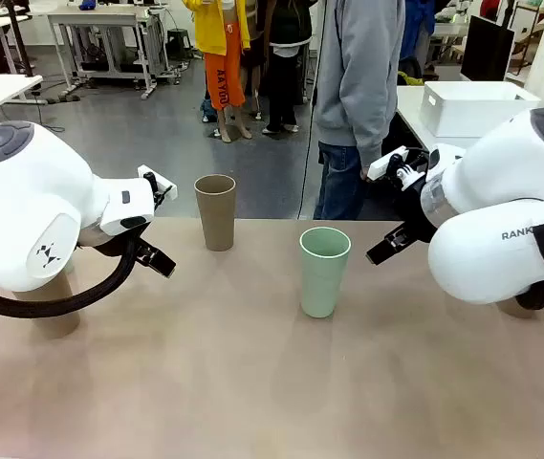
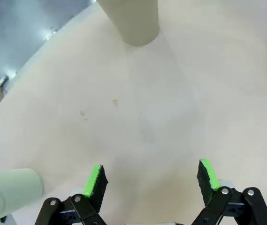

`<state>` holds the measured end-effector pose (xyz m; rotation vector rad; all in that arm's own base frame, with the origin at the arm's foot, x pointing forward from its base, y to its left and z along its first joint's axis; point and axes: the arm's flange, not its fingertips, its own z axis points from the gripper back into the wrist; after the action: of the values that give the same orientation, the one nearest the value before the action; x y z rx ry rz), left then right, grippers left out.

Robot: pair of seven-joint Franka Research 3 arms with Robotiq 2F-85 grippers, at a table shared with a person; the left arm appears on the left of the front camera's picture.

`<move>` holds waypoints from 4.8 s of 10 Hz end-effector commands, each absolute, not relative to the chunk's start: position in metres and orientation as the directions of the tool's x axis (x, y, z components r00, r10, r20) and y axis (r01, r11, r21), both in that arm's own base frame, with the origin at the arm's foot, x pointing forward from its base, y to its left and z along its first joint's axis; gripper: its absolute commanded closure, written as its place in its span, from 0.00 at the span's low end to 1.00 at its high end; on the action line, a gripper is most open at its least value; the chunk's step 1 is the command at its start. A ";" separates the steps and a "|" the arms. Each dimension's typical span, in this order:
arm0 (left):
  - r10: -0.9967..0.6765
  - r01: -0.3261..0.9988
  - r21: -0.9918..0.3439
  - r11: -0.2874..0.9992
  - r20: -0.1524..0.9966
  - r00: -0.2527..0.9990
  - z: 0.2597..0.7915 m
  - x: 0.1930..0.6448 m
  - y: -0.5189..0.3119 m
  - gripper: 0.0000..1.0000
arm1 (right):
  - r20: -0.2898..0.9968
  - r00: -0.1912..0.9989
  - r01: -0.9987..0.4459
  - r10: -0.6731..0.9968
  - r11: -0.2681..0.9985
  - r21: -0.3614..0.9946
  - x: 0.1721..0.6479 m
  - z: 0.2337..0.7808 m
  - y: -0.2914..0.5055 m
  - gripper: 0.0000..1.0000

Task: Stack the cups and store them in the basket.
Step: Pick up two Reusable plastic cups , one in each hand.

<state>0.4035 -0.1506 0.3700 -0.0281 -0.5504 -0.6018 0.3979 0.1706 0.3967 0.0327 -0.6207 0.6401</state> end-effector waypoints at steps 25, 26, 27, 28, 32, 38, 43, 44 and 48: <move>-0.654 0.917 0.015 0.399 0.705 0.273 0.495 0.354 0.088 0.00 | 0.771 0.407 -0.764 0.490 0.646 -0.007 0.356 0.497 -0.085 0.00; -0.633 0.919 0.004 0.393 0.727 0.268 0.487 0.351 0.097 0.00 | 0.781 0.391 -0.773 0.487 0.635 -0.008 0.353 0.491 -0.093 0.00; -0.613 0.923 0.001 0.386 0.748 0.255 0.483 0.349 0.110 0.00 | 0.791 0.370 -0.787 0.486 0.617 -0.011 0.349 0.487 -0.100 0.00; -0.587 0.920 -0.004 0.392 0.769 0.253 0.477 0.345 0.121 0.00 | 0.797 0.351 -0.797 0.491 0.604 -0.021 0.344 0.482 -0.109 0.00; -0.517 0.917 0.004 0.400 0.827 0.222 0.467 0.335 0.143 0.00 | 0.821 0.362 -0.793 0.442 0.609 0.021 0.327 0.478 -0.130 0.00; -0.485 0.896 0.018 0.444 0.846 0.223 0.466 0.330 0.130 0.00 | 0.823 0.377 -0.780 0.425 0.625 0.035 0.322 0.479 -0.130 0.00; -0.497 0.901 -0.001 0.434 0.834 0.240 0.470 0.333 0.132 0.00 | 0.811 0.404 -0.774 0.423 0.631 0.056 0.333 0.488 -0.137 0.00; -0.497 0.901 -0.001 0.434 0.834 0.240 0.470 0.333 0.132 0.00 | 0.811 0.404 -0.774 0.423 0.631 0.056 0.333 0.488 -0.137 0.00; -0.497 0.901 -0.001 0.434 0.834 0.240 0.470 0.333 0.132 0.00 | 0.811 0.404 -0.774 0.423 0.631 0.056 0.333 0.488 -0.137 0.00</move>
<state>0.3321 0.1327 0.4694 -0.5455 -0.8592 -1.0132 0.3304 -0.1346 0.4872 0.4616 -0.8329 0.7671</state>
